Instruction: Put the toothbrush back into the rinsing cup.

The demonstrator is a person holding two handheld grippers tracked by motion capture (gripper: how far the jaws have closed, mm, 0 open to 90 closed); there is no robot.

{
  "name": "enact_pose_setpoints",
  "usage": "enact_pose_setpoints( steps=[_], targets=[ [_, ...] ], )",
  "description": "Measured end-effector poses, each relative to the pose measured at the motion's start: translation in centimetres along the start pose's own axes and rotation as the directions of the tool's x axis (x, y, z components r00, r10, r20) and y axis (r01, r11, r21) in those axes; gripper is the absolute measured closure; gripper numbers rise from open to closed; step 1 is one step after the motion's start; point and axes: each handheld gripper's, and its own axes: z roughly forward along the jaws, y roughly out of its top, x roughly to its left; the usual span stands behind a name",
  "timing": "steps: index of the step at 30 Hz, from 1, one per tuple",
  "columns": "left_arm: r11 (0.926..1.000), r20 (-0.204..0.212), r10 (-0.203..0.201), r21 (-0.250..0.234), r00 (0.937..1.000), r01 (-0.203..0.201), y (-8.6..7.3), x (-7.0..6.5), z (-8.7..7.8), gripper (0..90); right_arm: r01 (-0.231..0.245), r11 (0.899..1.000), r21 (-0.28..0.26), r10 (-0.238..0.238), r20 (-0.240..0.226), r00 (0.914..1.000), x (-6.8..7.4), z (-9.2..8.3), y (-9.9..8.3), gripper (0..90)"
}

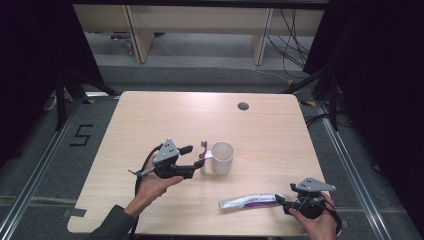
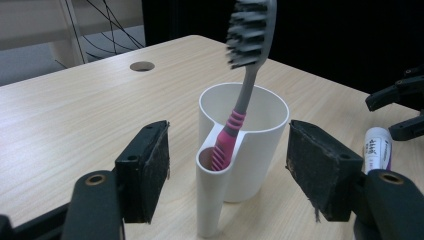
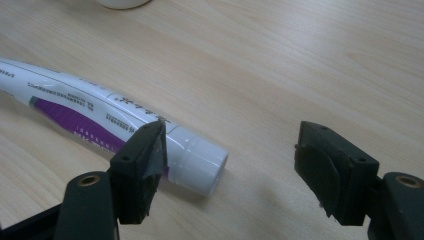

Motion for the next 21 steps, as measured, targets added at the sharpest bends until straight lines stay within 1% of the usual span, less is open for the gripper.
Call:
enact_pose_setpoints(
  steps=[1, 2, 3, 4, 5, 6, 7, 10, 11, 12, 14, 15, 16, 17, 18, 19, 20, 21],
  targets=[
    [1.0000, 0.003, -0.004, -0.005, 1.0000, 0.004, 0.0, 0.0, -0.1, 32.5, -0.006, 1.000, 0.002, 0.006, 0.000, 1.0000, 0.0, 0.0, 0.0, 29.9],
    [1.0000, -0.002, 0.000, 0.002, 1.0000, 0.000, 0.0, 0.0, -0.2, 32.1, 0.014, 1.000, -0.005, -0.014, 0.003, 0.9999, -0.1, 0.1, -0.1, 29.9],
    [1.0000, 0.000, -0.008, -0.001, 1.0000, 0.008, -0.1, 0.1, -0.4, 31.7, 0.011, 1.000, -0.005, -0.011, 0.003, 0.9999, -0.1, 0.1, -0.1, 29.9],
    [1.0000, -0.002, -0.006, 0.004, 1.0000, 0.006, -0.1, 0.1, -0.5, 31.2, -0.006, 1.000, 0.002, 0.006, -0.001, 1.0000, 0.0, 0.0, 0.0, 29.9],
    [1.0000, -0.004, -0.006, 0.004, 1.0000, 0.006, -0.1, 0.1, -0.6, 30.7, -0.005, 1.000, 0.004, 0.005, -0.001, 1.0000, 0.1, 0.0, 0.0, 30.0],
    [1.0000, 0.005, -0.007, 0.000, 1.0000, 0.007, -0.2, 0.2, -0.7, 30.1, -0.004, 1.000, 0.003, 0.004, -0.002, 1.0000, 0.1, 0.0, 0.0, 30.0],
    [0.9999, -0.004, -0.006, 0.014, 1.0000, 0.006, -0.2, 0.2, -0.9, 29.6, -0.004, 1.000, 0.003, 0.004, -0.002, 1.0000, 0.1, 0.0, 0.0, 29.9],
    [0.9995, -0.002, -0.015, 0.028, 0.9999, 0.015, -0.6, 0.3, -1.1, 28.5, -0.006, 1.000, 0.002, 0.006, -0.003, 1.0000, 0.0, 0.0, 0.0, 30.0],
    [0.9991, 0.000, -0.016, 0.039, 0.9999, 0.016, -0.8, 0.3, -1.3, 28.0, 0.031, 0.999, -0.010, -0.031, 0.006, 0.9995, -0.3, 0.1, -0.1, 30.0],
    [0.9989, 0.001, -0.015, 0.045, 0.9999, 0.015, -0.9, 0.3, -1.4, 28.0, 0.030, 1.000, -0.010, -0.029, 0.006, 0.9995, -0.3, 0.1, -0.1, 30.0],
    [0.9983, 0.002, -0.019, 0.056, 0.9998, 0.018, -1.3, 0.4, -1.7, 27.8, -0.019, 1.000, 0.008, 0.019, -0.003, 0.9998, 0.0, 0.0, -0.1, 29.9],
    [0.9979, 0.001, -0.019, 0.062, 0.9998, 0.019, -1.5, 0.4, -1.8, 27.6, -0.009, 1.000, 0.003, 0.009, -0.001, 1.0000, -0.1, 0.1, -0.1, 29.9],
    [0.9976, 0.002, -0.020, 0.067, 0.9998, 0.020, -1.6, 0.5, -2.0, 27.4, 0.017, 1.000, -0.005, -0.017, 0.006, 0.9998, -0.3, 0.1, -0.1, 30.0],
    [0.9976, 0.007, -0.024, 0.065, 0.9997, 0.023, -1.8, 0.5, -2.1, 27.3, 0.008, 1.000, -0.004, -0.008, -0.008, 0.9999, -0.2, 0.1, -0.1, 30.0],
    [0.9969, 0.000, -0.026, 0.074, 0.9997, 0.026, -1.9, 0.5, -2.4, 27.3, -0.009, 1.000, 0.002, 0.009, -0.004, 1.0000, -0.1, 0.0, -0.1, 29.9],
    [0.9970, 0.003, -0.032, 0.070, 0.9995, 0.032, -2.0, 0.6, -2.6, 27.2, -0.007, 1.000, -0.010, 0.007, -0.011, 0.9999, -0.1, 0.1, -0.1, 30.0],
    [0.9966, -0.004, -0.032, 0.076, 0.9995, 0.032, -2.1, 0.6, -2.8, 27.1, -0.010, 1.000, -0.010, 0.010, -0.013, 0.9999, 0.0, 0.1, -0.1, 29.9],
    [0.9966, -0.002, -0.034, 0.076, 0.9994, 0.034, -2.3, 0.7, -3.0, 27.0, 0.008, 1.000, -0.016, -0.008, -0.006, 0.9999, -0.1, 0.1, -0.1, 30.0]
  ],
)
